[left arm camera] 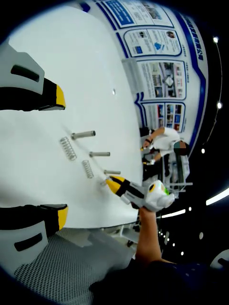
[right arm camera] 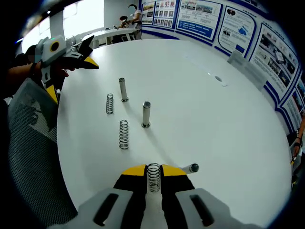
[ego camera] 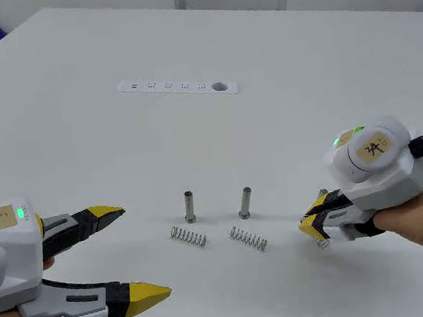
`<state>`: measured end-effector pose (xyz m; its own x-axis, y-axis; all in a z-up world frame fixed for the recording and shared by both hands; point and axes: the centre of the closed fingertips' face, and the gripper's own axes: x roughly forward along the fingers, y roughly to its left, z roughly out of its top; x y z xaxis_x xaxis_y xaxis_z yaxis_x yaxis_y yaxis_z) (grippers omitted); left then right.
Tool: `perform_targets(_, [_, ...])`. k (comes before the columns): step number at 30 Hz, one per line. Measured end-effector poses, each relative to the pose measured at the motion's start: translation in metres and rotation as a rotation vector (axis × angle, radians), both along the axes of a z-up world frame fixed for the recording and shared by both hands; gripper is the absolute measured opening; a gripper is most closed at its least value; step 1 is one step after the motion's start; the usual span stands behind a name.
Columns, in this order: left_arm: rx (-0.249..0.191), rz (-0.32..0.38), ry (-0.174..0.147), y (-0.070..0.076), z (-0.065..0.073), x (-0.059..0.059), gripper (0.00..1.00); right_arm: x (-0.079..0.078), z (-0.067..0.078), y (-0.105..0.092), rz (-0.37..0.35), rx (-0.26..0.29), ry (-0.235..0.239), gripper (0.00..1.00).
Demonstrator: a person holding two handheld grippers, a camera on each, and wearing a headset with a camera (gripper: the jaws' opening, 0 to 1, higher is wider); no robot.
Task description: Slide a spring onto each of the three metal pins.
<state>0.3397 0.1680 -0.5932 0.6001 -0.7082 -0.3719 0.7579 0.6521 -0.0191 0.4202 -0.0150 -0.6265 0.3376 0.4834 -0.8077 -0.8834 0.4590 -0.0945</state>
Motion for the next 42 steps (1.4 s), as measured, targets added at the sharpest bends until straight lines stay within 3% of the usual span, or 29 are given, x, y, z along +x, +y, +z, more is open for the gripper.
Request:
perform_targets(14, [-0.001,-0.001,-0.006,0.001,0.001,-0.001,0.82,-0.003,0.016,0.001,-0.03,0.052,-0.015,0.11])
perform_targets(26, [-0.005,0.002,-0.007,0.001,0.001,0.0,0.81,-0.005,0.066,0.001,-0.067,0.127,-0.009,0.11])
perform_targets(32, [-0.008,0.004,-0.008,0.001,0.0,0.0,0.81,0.005,0.088,-0.006,-0.084,0.128,-0.046,0.11])
perform_targets(37, [-0.009,0.006,-0.01,0.001,0.001,0.0,0.81,0.014,0.094,-0.012,-0.106,0.124,-0.059,0.11])
perform_targets(42, [-0.012,0.009,-0.01,0.002,0.001,0.0,0.81,0.021,0.092,-0.015,-0.123,0.107,-0.065,0.11])
